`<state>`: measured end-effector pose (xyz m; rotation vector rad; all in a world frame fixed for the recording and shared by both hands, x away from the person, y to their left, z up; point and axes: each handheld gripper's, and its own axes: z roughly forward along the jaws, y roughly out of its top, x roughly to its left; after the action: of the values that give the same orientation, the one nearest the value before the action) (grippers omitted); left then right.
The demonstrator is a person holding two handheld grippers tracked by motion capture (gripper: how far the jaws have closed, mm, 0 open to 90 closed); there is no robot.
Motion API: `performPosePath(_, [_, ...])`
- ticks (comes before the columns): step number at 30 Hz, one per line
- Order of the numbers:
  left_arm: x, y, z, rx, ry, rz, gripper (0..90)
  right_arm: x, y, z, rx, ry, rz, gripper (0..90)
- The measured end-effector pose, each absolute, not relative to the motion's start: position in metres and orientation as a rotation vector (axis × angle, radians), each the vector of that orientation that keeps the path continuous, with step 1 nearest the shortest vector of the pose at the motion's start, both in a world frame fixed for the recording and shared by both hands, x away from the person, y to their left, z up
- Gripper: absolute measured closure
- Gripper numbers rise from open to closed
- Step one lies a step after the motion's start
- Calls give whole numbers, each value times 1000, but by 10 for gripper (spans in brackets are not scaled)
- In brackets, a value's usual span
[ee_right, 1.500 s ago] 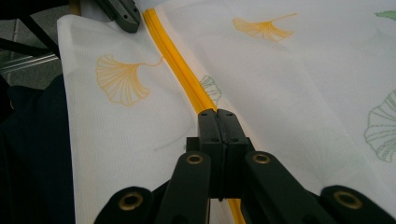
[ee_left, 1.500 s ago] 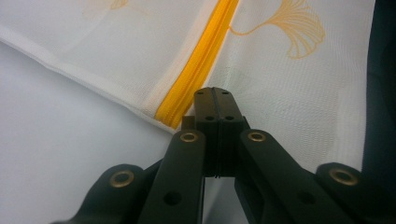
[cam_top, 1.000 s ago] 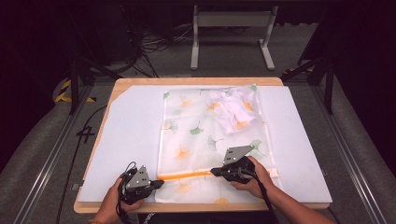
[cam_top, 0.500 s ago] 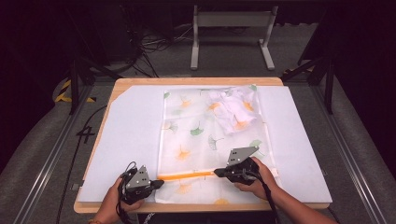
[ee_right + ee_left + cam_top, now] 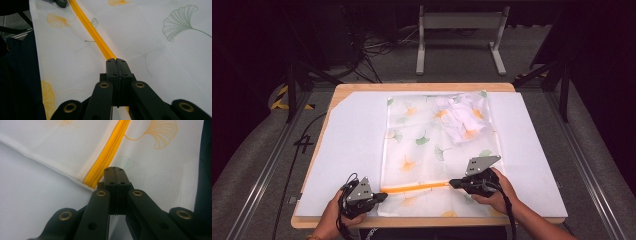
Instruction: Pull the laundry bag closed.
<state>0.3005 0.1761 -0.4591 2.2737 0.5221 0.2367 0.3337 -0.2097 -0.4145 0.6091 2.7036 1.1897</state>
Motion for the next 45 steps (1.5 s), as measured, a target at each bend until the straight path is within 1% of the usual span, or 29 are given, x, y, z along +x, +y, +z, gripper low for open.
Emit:
performPosePath(17, [302,177,-459,2275,520,222,900,331,-233,-423,679,2709,1135,900])
performPosePath(29, [302,177,-459,2278,517,220,900,329,-271,-432,780,2687,1064,900])
performPosePath(45, [305,178,-459,2270,517,197,900,329,-312,-426,870,2612,1079,900])
